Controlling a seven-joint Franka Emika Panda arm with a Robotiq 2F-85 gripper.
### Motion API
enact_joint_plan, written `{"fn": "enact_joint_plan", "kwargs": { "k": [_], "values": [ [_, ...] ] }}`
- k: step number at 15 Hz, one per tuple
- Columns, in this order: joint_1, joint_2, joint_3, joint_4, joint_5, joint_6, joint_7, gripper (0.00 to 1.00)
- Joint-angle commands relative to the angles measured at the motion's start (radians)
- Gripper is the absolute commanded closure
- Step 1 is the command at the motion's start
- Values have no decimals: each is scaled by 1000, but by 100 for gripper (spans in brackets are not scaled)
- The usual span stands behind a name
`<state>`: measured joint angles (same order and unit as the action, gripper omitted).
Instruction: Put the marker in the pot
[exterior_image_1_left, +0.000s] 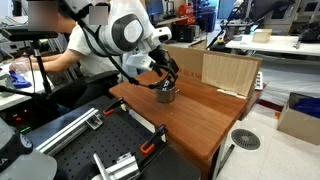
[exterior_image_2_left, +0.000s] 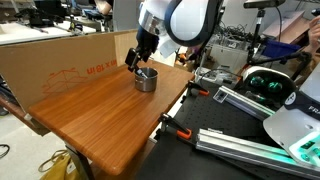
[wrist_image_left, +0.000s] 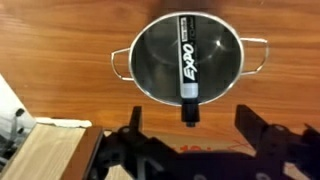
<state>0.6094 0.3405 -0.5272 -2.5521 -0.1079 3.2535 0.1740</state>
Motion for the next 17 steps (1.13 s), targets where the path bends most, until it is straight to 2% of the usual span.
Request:
{"fn": "enact_joint_plan", "kwargs": {
  "k": [1,3,4,6,7,8,10,11,17],
  "values": [
    [20,-67,-24,14,18,-144,26,0],
    [56,-101,-73,34,9,-218,54,0],
    [91,-112,-118,66,-11,-312,72,0],
    [95,-166,-134,114,-28,-511,87,0],
    [58,-114,-95,92,-4,-358,49,0],
    [60,-130,-99,105,-4,-392,50,0],
    [59,-124,-97,97,-4,-387,49,0],
    [-69,-135,20,98,-91,-388,110,0],
    [-69,-134,19,98,-91,-387,110,0]
  ]
}}
